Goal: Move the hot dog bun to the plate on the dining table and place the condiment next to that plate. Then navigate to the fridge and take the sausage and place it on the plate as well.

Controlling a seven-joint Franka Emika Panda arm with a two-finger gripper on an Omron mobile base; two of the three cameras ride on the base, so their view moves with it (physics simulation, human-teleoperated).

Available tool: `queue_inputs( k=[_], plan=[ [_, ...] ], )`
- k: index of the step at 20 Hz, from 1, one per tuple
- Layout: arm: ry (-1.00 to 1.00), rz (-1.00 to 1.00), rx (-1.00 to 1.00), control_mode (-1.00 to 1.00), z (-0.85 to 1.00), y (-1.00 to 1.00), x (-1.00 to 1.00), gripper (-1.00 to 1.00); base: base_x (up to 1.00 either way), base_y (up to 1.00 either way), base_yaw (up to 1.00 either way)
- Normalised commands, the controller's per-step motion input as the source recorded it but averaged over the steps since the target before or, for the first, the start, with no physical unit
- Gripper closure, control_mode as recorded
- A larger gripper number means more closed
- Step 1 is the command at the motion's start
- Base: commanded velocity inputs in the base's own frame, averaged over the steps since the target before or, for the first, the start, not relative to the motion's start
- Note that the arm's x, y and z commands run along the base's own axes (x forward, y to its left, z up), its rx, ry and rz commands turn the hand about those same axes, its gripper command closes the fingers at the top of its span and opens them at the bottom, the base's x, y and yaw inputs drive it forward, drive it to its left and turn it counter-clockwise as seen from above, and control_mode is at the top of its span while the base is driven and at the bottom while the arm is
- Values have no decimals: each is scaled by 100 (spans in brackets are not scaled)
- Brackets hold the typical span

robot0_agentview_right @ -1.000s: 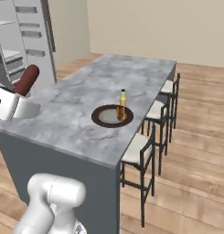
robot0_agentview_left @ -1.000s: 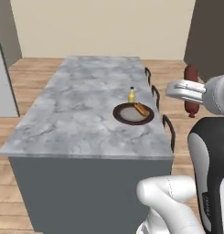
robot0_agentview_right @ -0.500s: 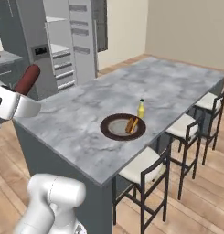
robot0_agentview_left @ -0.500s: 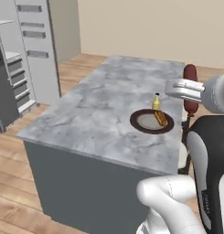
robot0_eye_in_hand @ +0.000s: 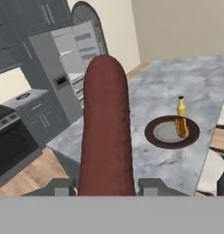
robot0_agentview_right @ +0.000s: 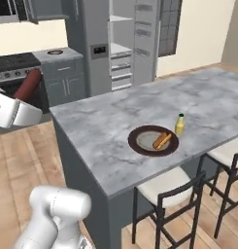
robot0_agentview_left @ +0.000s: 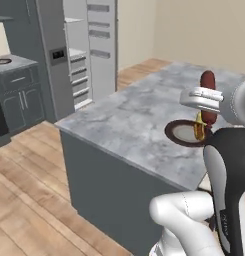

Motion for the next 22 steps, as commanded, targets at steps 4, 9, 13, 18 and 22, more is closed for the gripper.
queue_inputs(
  k=[4,9,13,18,22],
  plan=[
    [0,0,0,100,0,0,0,100,25,-66,54],
    [0,0,0,100,0,0,0,100,27,-60,57],
    [0,0,0,100,0,0,0,100,24,-65,54],
    [0,0,0,100,0,0,0,100,17,-93,32],
    [0,0,0,100,0,0,0,100,44,-88,15]
  ],
)
